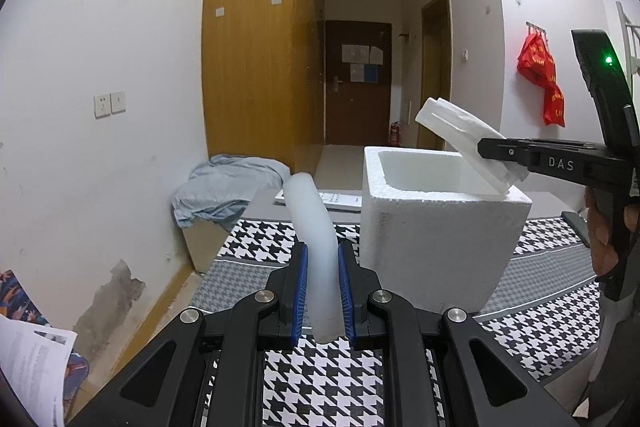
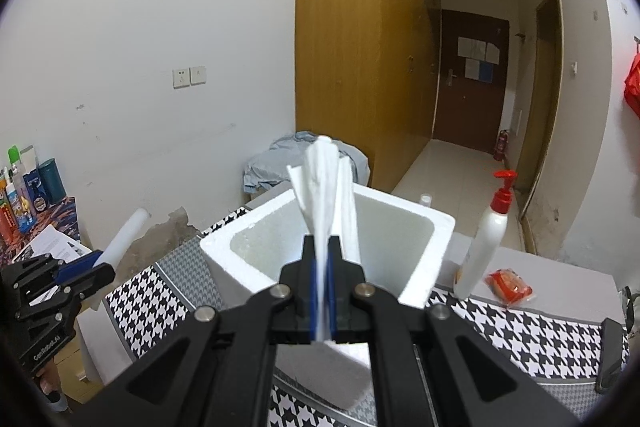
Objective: Organize soft objects
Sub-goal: 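Lower the white cloth into the foam box and open the right tool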
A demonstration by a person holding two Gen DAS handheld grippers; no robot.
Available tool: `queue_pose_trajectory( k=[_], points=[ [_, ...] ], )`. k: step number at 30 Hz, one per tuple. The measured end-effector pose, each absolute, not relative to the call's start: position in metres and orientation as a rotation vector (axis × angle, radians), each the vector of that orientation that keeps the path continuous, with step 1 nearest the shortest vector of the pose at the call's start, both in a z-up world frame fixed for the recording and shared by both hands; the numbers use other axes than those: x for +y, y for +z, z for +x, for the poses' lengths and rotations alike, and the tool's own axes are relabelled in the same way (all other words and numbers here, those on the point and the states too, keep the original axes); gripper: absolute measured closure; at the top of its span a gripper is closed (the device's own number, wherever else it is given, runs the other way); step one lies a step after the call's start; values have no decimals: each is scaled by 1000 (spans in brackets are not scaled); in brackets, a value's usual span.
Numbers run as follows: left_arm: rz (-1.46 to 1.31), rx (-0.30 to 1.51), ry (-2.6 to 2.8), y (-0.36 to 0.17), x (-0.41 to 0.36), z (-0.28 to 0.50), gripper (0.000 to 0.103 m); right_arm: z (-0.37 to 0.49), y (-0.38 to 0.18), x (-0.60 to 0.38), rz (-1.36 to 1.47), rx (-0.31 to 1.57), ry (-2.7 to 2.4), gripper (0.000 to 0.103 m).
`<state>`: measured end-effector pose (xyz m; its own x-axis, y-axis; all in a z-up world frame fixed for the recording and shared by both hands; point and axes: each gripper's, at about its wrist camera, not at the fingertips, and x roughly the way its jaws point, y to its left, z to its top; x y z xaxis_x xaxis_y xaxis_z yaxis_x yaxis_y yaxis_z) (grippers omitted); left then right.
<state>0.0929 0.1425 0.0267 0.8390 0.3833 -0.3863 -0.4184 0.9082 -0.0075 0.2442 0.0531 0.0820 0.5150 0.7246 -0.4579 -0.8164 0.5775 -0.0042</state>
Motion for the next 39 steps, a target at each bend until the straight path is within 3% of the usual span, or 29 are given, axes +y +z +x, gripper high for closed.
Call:
queue_pose_trajectory(
  k=[29,31,32,33,35,39],
  points=[
    [-104,396,406,24,150,95,87,265,68,77,-234,508,890,96],
    [-106,397,408,23,150,95,87,266,68,77,-228,513,892,90],
    [-107,397,410,24,151,95,87,266,68,77,-225,514,896,76],
    [-106,397,411,24,151,95,87,266,68,76,-225,511,900,56],
    [-106,397,413,24,151,96,87,263,69,73,-214,494,891,36],
    [-108,397,414,25,151,97,87,258,72,72,-225,472,895,16]
  ],
)
